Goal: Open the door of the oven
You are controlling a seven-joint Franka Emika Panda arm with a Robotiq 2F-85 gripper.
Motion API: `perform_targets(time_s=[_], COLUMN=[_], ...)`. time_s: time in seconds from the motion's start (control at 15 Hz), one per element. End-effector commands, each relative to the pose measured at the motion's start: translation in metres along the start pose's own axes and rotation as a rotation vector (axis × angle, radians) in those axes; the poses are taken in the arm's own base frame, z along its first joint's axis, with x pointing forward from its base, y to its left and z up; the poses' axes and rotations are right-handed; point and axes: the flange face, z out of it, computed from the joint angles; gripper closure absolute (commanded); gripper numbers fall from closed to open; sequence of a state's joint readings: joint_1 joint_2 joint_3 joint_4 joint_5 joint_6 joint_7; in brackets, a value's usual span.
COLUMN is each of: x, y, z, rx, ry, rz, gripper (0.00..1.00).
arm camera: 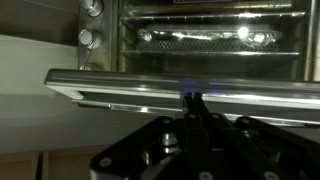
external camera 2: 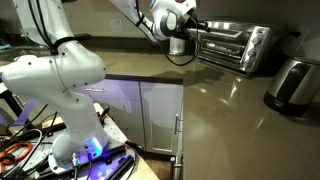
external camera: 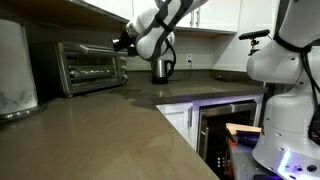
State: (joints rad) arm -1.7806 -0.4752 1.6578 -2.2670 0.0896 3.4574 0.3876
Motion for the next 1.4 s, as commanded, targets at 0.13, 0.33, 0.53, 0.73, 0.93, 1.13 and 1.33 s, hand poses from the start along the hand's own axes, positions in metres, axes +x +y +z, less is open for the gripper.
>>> perform_targets(time_s=[0.13, 0.33, 0.53, 0.73, 0.93, 1.13, 1.33], x=[-0.017, -0.016, 0.016, 0.058, 0.095, 0.118, 0.127], y=[-0.007, -0.009, 0.0, 0.011, 0.013, 0.007, 0.001], z=[-0.015, -0.019, -0.026, -0.031, -0.03, -0.023, -0.009], rx=[0.007, 0.005, -0.019, -0.038, -0.031, -0.006, 0.013], ry=[-0.028, -0.021, 0.047, 0.126, 0.191, 0.23, 0.243], rz=[-0.001, -0.018, -0.074, -0.102, -0.093, -0.072, -0.063], gripper=[0.94, 0.94, 0.94, 0.94, 0.94, 0.94, 0.94])
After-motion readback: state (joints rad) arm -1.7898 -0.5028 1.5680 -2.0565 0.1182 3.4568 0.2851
